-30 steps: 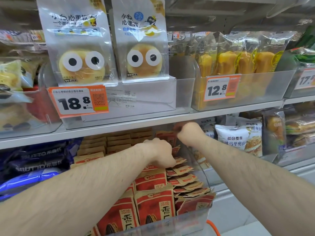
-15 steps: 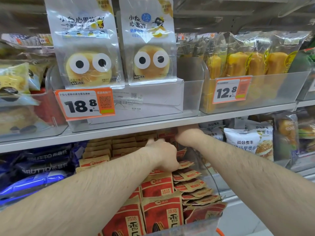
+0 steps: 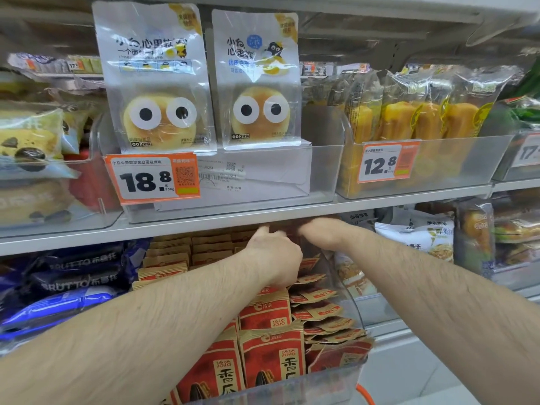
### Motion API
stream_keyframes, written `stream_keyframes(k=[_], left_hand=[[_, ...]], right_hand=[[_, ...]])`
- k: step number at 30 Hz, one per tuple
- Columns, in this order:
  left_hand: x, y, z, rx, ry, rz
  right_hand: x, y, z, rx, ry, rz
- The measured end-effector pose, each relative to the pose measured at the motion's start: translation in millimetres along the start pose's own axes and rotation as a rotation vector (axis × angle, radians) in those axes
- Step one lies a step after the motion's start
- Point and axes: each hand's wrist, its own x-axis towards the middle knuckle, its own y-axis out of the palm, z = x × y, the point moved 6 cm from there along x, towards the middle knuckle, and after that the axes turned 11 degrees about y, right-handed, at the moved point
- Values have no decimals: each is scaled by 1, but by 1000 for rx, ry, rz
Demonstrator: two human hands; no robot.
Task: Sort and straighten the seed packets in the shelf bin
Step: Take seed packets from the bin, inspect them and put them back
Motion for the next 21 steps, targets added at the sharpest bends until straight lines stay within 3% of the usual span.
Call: stream_keyframes(k=[3, 7, 11, 18, 21], left_hand=[[-7, -3, 1, 12, 6, -64], [-20, -10, 5, -7, 27, -175], [-41, -29, 3, -59, 51, -397], [-85, -66, 40, -772, -206, -867], [-103, -75, 53, -1008, -292, -968]], right_hand=[[-20, -9, 1, 82, -13, 14], [-49, -2, 2, -75, -92, 119], [-66, -13, -4, -76, -121, -175], [-107, -44, 13, 239, -140, -402], [-124, -66, 11, 404, -110, -479]])
